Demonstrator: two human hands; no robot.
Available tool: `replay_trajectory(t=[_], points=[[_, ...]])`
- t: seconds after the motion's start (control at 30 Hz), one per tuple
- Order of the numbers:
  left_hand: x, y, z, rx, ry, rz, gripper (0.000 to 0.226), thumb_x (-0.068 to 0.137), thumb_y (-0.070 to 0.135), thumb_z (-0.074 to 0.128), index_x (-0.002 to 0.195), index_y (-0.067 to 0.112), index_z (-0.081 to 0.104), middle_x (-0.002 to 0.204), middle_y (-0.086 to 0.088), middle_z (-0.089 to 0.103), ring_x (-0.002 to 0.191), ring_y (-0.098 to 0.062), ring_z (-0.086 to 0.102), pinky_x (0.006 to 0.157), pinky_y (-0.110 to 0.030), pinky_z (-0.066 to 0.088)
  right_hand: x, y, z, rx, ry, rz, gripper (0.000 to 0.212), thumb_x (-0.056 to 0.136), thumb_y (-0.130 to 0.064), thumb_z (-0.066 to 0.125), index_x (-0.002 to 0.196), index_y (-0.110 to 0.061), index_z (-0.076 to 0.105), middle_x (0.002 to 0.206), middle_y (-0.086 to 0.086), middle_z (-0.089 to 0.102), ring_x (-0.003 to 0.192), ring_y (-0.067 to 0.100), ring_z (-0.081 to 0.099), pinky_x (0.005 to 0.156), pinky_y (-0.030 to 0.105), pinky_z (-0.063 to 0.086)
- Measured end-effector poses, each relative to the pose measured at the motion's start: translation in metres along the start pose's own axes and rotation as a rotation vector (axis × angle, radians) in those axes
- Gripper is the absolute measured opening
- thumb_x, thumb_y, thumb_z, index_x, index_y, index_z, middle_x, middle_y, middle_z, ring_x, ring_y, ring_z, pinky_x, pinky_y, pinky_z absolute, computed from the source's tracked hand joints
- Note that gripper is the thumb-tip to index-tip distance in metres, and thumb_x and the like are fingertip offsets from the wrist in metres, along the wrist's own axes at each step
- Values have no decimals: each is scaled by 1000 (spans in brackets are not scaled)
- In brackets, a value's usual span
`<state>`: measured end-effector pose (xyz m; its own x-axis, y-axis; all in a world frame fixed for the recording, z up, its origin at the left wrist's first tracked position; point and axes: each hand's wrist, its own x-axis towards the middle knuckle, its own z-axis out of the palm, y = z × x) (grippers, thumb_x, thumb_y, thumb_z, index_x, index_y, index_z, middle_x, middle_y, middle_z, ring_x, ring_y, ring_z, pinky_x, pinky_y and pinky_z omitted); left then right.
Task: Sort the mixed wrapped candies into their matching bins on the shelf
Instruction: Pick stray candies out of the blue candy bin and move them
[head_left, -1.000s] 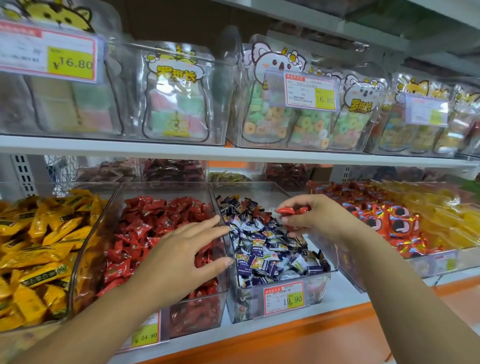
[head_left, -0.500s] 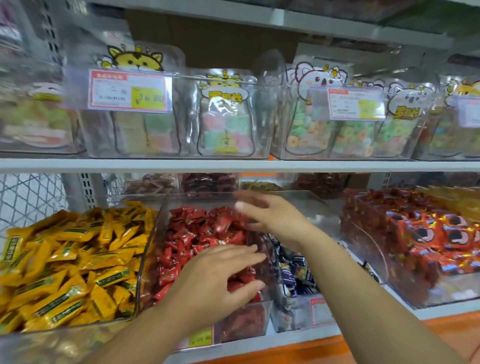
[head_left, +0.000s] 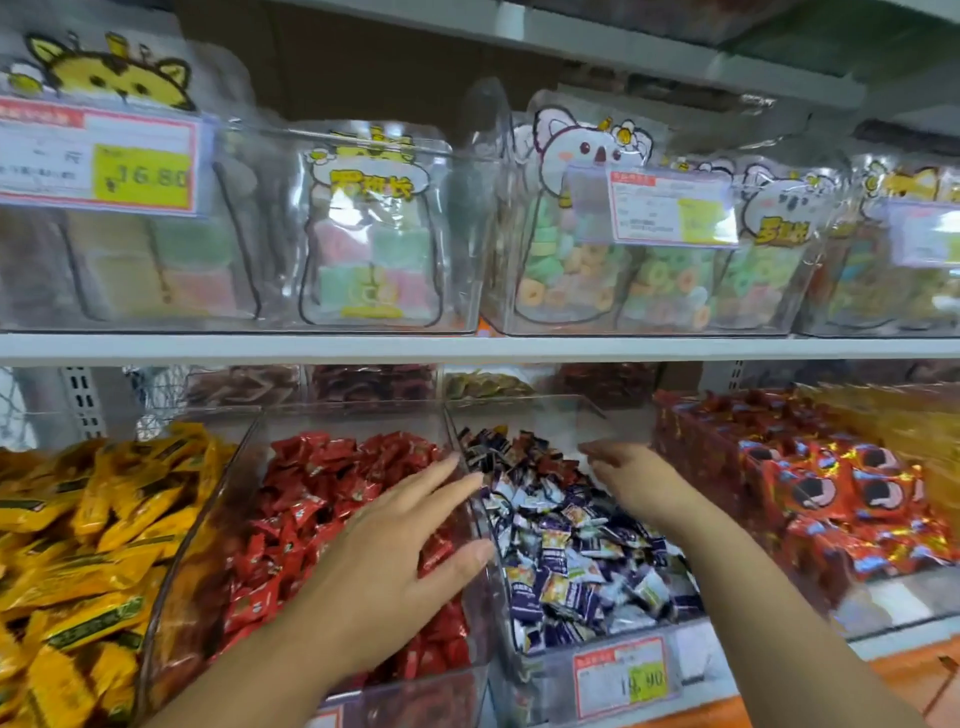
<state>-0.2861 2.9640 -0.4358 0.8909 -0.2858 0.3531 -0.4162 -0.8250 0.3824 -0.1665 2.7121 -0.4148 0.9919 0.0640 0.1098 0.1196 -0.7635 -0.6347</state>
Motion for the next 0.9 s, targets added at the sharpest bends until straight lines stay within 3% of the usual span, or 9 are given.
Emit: replay_trajectory(t=[0.13, 0.27, 0.37, 0.47, 0.67, 0.73, 0.83, 0.9], points=[[6, 0, 5, -8, -40, -5, 63, 77, 84, 15, 136, 69, 1, 143, 48, -15, 137, 17, -10, 117, -28, 5, 29, -2, 15, -307, -126, -66, 42, 99, -20, 50, 140, -20, 46, 141, 6, 51, 119, 23, 54, 90, 25, 43], [7, -2, 4, -27, -45, -20, 67, 70, 90, 12, 134, 72, 2, 141, 51, -14, 134, 22, -11, 116, -27, 4, 48, -3, 25, -453, -158, -95, 35, 94, -29, 59, 128, -25, 59, 134, 0, 57, 115, 21, 56, 87, 23, 43], [6, -1, 3, -54, -62, -34, 63, 75, 87, 17, 134, 72, 3, 140, 52, -13, 135, 20, -9, 117, -29, 7, 53, -5, 26, -342, -2, -111, 14, 94, -21, 56, 103, -28, 65, 109, -4, 63, 100, 21, 61, 70, 21, 39], [6, 2, 1, -74, -72, -42, 61, 77, 84, 22, 134, 72, 5, 139, 53, -13, 135, 21, -8, 118, -31, 8, 62, -13, 24, -123, 107, -144, 16, 95, -16, 51, 91, -30, 57, 92, -7, 58, 90, 20, 60, 66, 25, 38], [5, 3, 0, -91, -93, -59, 60, 76, 84, 25, 132, 74, 4, 137, 55, -15, 136, 19, -4, 120, -38, 13, 77, -35, 40, -45, -4, -191, 31, 97, -11, 41, 117, -27, 59, 120, -1, 61, 97, 14, 56, 72, 23, 41], [5, 4, 0, -96, -91, -60, 61, 76, 85, 25, 132, 74, 3, 137, 54, -16, 137, 18, -3, 120, -40, 14, 81, -40, 48, -7, -60, -206, 37, 98, -11, 39, 125, -29, 58, 125, -2, 59, 94, 12, 57, 66, 17, 41], [4, 3, 0, -110, -96, -72, 60, 77, 83, 26, 132, 74, 3, 138, 54, -15, 138, 17, -3, 120, -40, 12, 89, -43, 56, -97, -127, -214, 31, 97, -12, 47, 122, -22, 63, 131, 1, 59, 112, 17, 57, 82, 19, 43], [4, 3, 0, -115, -97, -70, 61, 77, 83, 27, 133, 73, 4, 138, 54, -15, 138, 17, -4, 120, -40, 12, 94, -41, 60, -226, -123, -215, 23, 95, -14, 53, 109, -14, 71, 118, 6, 67, 106, 21, 61, 85, 25, 45]])
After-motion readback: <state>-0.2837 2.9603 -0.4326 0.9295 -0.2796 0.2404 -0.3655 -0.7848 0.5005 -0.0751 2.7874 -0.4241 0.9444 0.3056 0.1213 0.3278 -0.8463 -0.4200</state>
